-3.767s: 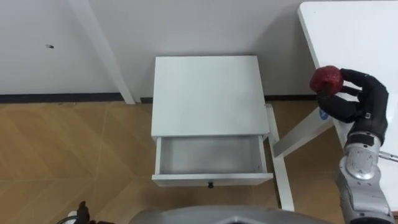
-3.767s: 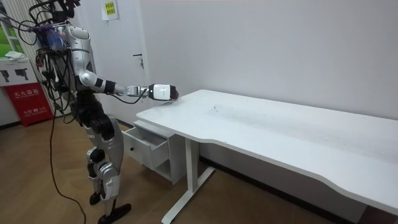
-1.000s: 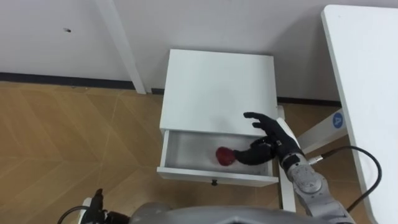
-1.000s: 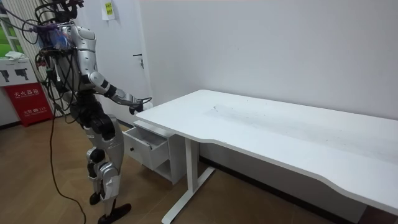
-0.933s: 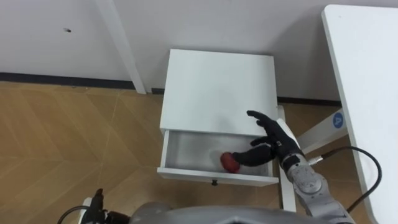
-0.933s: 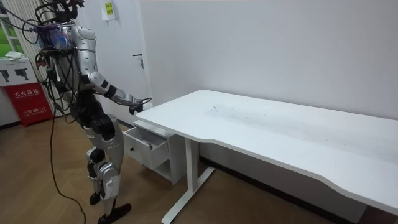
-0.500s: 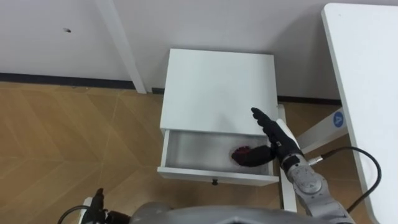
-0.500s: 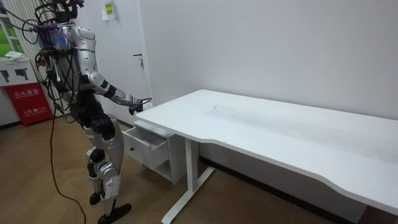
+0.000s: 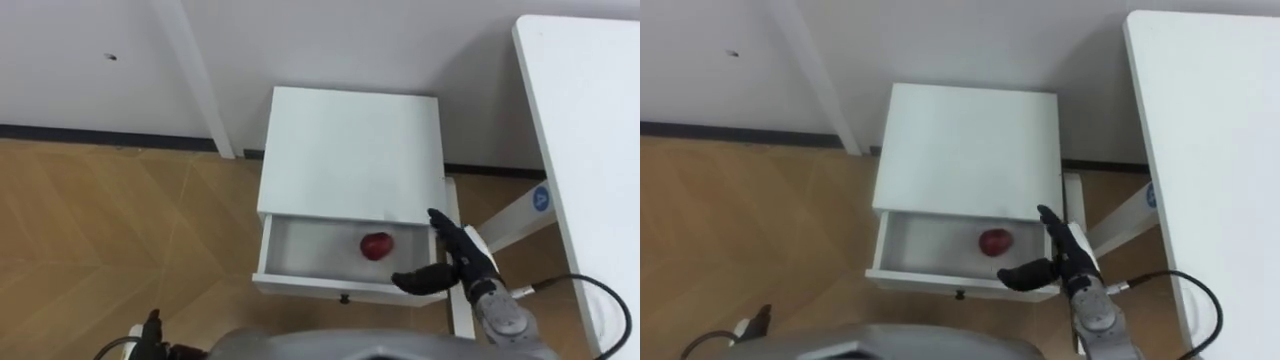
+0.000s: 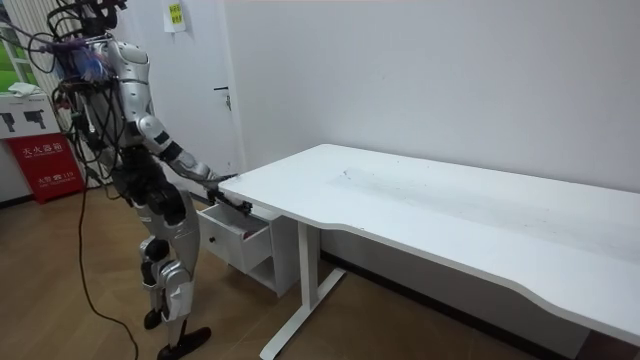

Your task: Put apple and close drawer

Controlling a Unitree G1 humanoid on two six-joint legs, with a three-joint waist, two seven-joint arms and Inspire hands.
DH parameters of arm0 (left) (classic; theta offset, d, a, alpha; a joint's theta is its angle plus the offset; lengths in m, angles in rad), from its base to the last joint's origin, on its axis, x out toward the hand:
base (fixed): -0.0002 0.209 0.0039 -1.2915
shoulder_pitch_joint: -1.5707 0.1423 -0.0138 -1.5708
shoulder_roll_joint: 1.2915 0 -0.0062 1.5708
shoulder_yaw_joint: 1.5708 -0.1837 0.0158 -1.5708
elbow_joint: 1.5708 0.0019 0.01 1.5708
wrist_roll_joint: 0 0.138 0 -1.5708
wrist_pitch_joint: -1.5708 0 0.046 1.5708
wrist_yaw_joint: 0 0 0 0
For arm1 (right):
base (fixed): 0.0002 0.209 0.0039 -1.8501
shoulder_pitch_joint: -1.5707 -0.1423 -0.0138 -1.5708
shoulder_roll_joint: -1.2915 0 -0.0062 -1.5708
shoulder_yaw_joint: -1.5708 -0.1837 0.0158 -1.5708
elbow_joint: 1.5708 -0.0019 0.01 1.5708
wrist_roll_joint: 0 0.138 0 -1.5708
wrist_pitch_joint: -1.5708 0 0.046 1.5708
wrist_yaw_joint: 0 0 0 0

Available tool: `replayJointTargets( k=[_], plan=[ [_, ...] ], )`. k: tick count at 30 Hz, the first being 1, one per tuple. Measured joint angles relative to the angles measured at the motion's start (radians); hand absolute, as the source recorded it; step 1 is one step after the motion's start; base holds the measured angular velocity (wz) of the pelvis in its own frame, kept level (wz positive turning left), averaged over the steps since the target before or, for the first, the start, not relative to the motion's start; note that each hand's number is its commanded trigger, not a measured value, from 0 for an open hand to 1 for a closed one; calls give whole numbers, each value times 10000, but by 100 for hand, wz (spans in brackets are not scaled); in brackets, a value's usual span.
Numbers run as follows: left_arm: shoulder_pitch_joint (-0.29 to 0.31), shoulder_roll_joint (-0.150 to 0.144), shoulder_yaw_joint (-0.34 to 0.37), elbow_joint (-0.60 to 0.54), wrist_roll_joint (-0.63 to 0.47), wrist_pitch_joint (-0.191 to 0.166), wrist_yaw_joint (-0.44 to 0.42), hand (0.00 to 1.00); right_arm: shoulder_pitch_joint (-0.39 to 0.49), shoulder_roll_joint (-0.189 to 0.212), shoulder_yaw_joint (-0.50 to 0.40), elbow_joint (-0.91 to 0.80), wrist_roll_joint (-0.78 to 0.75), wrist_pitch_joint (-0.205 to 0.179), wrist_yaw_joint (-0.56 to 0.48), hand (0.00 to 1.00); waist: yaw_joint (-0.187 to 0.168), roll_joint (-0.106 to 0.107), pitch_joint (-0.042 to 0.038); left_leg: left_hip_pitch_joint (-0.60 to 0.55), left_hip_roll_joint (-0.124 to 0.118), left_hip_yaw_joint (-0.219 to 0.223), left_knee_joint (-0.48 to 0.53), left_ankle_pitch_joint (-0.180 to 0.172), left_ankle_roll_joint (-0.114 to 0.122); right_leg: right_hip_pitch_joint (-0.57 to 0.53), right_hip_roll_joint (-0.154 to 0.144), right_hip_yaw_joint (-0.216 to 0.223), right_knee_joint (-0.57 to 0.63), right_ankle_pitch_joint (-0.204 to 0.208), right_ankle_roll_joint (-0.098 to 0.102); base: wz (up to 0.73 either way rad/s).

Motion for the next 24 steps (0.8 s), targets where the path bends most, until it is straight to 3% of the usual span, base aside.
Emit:
replayJointTargets(
  k=[2, 4, 5, 6, 7, 8, 9, 10, 11, 13, 15, 17, 18, 20, 24],
  plan=[
    [-88, -26, -5, 124, 14, 52, -4, 0, -14, -11, -324, 635, 103, -16, -186, 0, -147, 105, 54, -130, 6, -16, 326, -161, 85, -105, -88, -51, 384, -59, 78, 0],
    [-233, -43, 0, 563, 283, 65, -35, 0, 85, -172, -670, 1335, 220, -9, -388, 0, -156, 304, 38, -379, -17, 17, 806, -450, 252, -537, -269, -68, 1380, -285, 266, -4],
    [-349, -43, 115, 803, 388, 95, -75, 0, 94, -323, -885, 1833, 197, 41, -539, 0, -164, 408, 33, -386, -124, 74, 986, -588, 419, -1030, -524, -70, 2577, -402, 410, -9],
    [-391, -13, 335, 850, 392, 153, -110, 0, 163, -430, -1161, 2231, 186, 182, -675, 0, -168, 450, 26, -336, -272, 193, 1070, -691, 619, -1823, -919, -73, 4258, -339, 407, -7],
    [-393, 61, 369, 845, 370, 162, -110, 0, 243, -469, -1286, 2411, 189, 226, -758, 0, -174, 416, 27, -323, -376, 254, 1172, -717, 680, -2243, -1177, -40, 5127, -208, 404, 0],
    [-396, 228, 369, 861, 331, 206, -128, 0, 384, -548, -1432, 2733, 172, 371, -886, 0, -203, 383, 35, -317, -552, 305, 1506, -881, 905, -3040, -1612, 46, 6659, 384, 313, 0],
    [-412, 282, 358, 898, 357, 284, -138, 0, 527, -693, -1437, 3029, 230, 529, -918, 0, -222, 570, 17, -364, -463, 271, 1862, -1151, 1104, -3755, -1803, 142, 7836, 1469, 252, -8],
    [-406, 304, 356, 913, 377, 315, -151, 0, 562, -746, -1434, 3167, 254, 599, -887, 0, -224, 726, 48, -390, -423, 286, 2020, -1239, 1162, -4143, -1829, 286, 8348, 2204, 207, -24],
    [-405, 367, 379, 947, 372, 346, -225, 0, 638, -747, -1441, 3417, 260, 670, -844, 0, -269, 907, 31, -489, -314, 344, 2315, -1399, 1343, -5085, -1790, 638, 9353, 3639, 81, -44],
    [-453, 464, 514, 947, 335, 425, -310, 0, 562, -636, -1432, 3611, 316, 767, -646, 0, -311, 994, 48, -938, -102, 617, 2826, -1485, 1486, -7040, -1583, 688, 12206, 2902, 32, -43],
    [-651, 476, 411, 991, -18, 795, -350, 0, 635, -486, -1394, 3833, 572, 751, -570, 0, -540, 1223, 88, -1299, 288, 674, 3244, -1569, 1633, -9431, -1267, 36, 15687, 1541, -93, -14],
    [-733, 441, 324, 997, -45, 1100, -428, 0, 631, -454, -1276, 4241, 1061, 754, -566, 0, -658, 1374, 73, -1215, 542, 660, 3303, -1647, 1744, -10781, -1206, -435, 16902, 926, -88, -2],
    [-704, 440, 325, 1000, -41, 1313, -473, 0, 683, -447, -1020, 4405, 1385, 761, -585, 0, -715, 1429, 87, -1039, 672, 647, 3294, -1715, 1814, -11460, -1192, -563, 17182, 714, -117, 0],
    [-608, 427, 328, 1012, 8, 1546, -474, 0, 679, -416, -883, 4602, 1698, 782, -694, 0, -849, 1473, 85, -834, 719, 433, 3320, -1805, 1757, -12119, -1220, -510, 17201, 662, -126, 14],
    [-466, 389, 253, 1115, -24, 1764, -431, 0, 464, -440, -635, 4719, 2325, 821, -963, 0, -1025, 1486, 86, -847, 676, 291, 3654, -1934, 1837, -12672, -1164, 26, 17105, 661, -125, 17]
  ],
)
